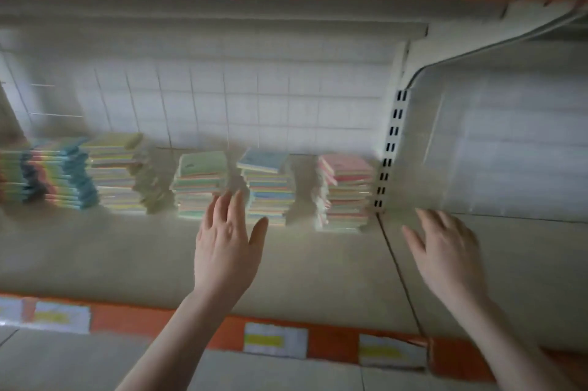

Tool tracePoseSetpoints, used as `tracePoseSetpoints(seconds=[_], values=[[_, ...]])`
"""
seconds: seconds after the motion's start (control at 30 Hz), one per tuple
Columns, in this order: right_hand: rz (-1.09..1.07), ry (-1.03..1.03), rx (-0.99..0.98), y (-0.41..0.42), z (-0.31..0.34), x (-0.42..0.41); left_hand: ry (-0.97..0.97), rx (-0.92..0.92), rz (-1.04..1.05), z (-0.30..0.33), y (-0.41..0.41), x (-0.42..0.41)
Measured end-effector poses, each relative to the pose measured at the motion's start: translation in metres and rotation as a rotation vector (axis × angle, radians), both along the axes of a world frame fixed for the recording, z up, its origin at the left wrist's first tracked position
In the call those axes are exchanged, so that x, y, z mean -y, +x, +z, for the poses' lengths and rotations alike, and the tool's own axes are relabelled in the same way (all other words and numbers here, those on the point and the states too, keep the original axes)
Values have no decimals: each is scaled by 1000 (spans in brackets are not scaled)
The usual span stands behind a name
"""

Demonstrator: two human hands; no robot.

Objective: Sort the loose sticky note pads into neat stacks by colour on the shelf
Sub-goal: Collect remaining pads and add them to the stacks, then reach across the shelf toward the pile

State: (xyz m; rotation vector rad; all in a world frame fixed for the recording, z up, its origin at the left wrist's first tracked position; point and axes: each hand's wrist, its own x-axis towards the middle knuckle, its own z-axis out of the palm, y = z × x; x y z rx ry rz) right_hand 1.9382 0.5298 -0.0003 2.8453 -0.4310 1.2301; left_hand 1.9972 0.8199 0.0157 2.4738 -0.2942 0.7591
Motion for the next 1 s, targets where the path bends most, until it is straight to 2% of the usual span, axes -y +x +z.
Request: tracePoseSetpoints(seconds=[0.2, 0.4, 0.6, 0.83, 1.0], values=[[-100, 49, -140, -46, -8, 64, 60, -46, -109, 0, -27, 80], [-207, 113, -223, -73, -14, 106, 108, -14, -235, -10, -28, 133], [-245, 136, -206, -96, -9, 169, 119, -37, -291, -14, -43, 197], [-278, 119, -171, -124, -15, 309, 154, -18, -260, -13, -73, 319], [-244, 44, -164, -155, -18, 437, 102, -139, -214, -16, -104, 432]])
